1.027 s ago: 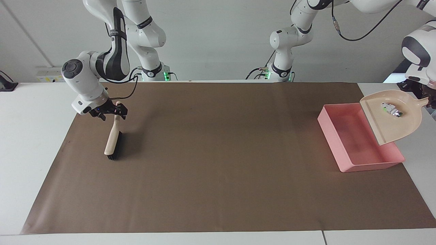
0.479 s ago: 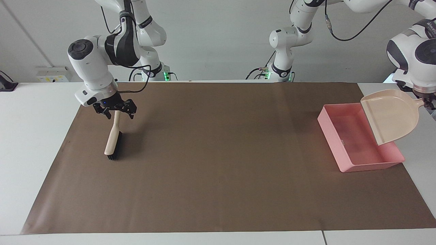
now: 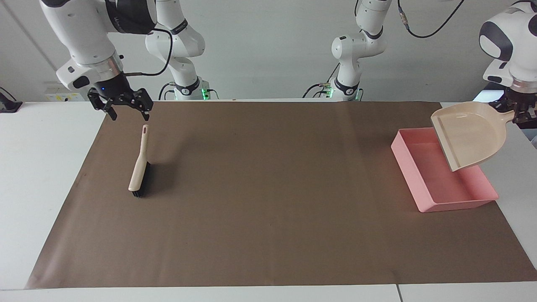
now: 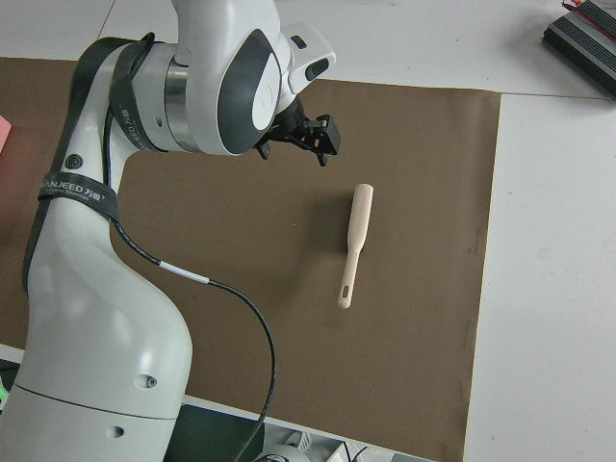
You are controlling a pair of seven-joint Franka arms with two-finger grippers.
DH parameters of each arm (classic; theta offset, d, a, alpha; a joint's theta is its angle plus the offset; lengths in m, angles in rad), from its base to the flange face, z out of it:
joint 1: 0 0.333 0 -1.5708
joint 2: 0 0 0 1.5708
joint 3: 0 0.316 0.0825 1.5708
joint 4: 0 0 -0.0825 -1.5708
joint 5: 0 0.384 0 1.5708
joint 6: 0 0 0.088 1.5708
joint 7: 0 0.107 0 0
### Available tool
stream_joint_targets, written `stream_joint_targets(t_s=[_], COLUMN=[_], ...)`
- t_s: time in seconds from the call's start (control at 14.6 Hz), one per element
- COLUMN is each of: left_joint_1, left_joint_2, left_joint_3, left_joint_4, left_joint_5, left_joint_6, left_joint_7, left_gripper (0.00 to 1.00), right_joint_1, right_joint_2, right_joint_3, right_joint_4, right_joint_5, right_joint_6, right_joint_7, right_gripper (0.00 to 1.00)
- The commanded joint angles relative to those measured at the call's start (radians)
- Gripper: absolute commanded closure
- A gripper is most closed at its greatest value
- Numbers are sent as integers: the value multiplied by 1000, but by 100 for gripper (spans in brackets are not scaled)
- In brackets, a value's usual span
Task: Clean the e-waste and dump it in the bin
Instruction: 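Lower the dustpan onto the table beside the bin and release it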
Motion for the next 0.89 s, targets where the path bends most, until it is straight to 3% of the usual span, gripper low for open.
stream_joint_targets(t_s=[0.0, 0.41, 0.62, 0.82], left_joint_1=[-69, -298, -353, -365], left_joint_2=[-46, -54, -42, -6], left_joint_3=[4, 4, 4, 4], left_joint_4=[-74, -259, -358, -419], left_joint_5=[-128, -253, -281, -281], left_joint_6=[-5, 91, 217, 313], left_joint_7=[0, -138, -276, -283], left_gripper=[99, 98, 99, 99], right_joint_1=[72, 68, 68, 70], right_joint_2=[88, 87, 73, 61], right_joint_3=[-104, -102, -101, -100], right_joint_4=[180, 184, 165, 151], right_joint_5=[-7, 2, 3, -8], right_joint_6=[-139, -145, -148, -162], right_joint_7=[38, 41, 36, 31], right_gripper=[0, 0, 0, 0])
